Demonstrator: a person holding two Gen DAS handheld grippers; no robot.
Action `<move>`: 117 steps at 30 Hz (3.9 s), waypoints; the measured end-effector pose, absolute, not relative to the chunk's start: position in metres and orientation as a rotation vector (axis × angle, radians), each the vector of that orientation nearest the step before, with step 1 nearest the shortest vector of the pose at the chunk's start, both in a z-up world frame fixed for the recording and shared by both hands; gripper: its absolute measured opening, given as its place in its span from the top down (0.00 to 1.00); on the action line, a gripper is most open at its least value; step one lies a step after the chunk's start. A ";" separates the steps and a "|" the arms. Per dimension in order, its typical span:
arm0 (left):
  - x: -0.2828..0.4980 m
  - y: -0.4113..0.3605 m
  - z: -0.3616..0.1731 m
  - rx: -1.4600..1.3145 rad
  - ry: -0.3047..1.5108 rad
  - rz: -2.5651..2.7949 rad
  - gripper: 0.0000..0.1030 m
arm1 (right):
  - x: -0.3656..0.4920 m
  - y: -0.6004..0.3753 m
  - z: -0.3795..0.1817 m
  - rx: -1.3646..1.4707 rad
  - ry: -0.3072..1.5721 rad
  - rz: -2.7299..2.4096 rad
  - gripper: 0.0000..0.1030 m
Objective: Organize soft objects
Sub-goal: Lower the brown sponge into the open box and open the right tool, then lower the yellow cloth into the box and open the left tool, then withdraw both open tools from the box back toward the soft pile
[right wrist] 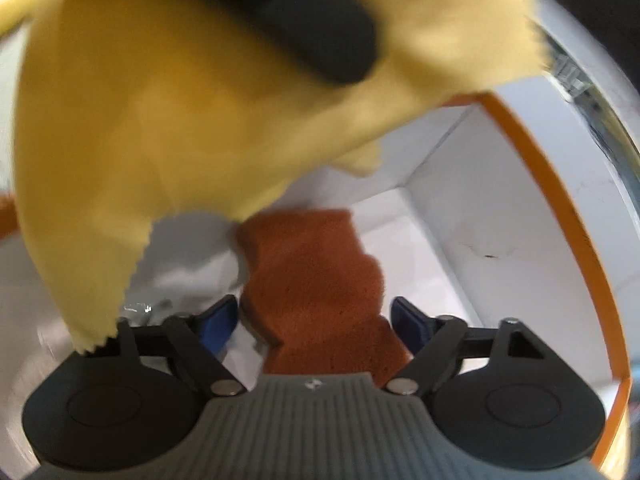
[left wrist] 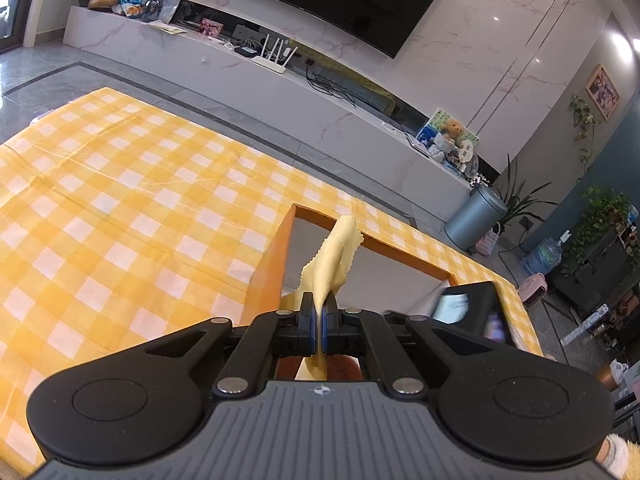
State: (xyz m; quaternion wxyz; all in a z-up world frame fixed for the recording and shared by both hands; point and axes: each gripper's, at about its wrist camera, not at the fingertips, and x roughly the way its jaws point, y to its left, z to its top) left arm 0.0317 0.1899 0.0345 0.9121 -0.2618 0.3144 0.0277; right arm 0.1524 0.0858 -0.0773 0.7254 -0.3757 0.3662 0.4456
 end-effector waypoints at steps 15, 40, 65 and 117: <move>0.033 0.173 0.049 -0.511 0.618 -0.024 0.97 | 0.112 0.016 -0.012 -0.633 0.603 0.771 0.03; 0.080 0.078 -0.007 -0.398 0.906 -0.259 0.96 | 0.085 -0.102 0.003 -0.274 0.605 0.478 0.03; 0.066 0.086 0.007 -0.437 0.895 -0.100 0.05 | 0.081 -0.104 0.003 -0.289 0.580 0.459 0.03; 0.102 -0.139 0.056 0.140 0.887 -0.287 0.05 | 0.102 -0.357 -0.004 0.102 0.616 0.059 0.03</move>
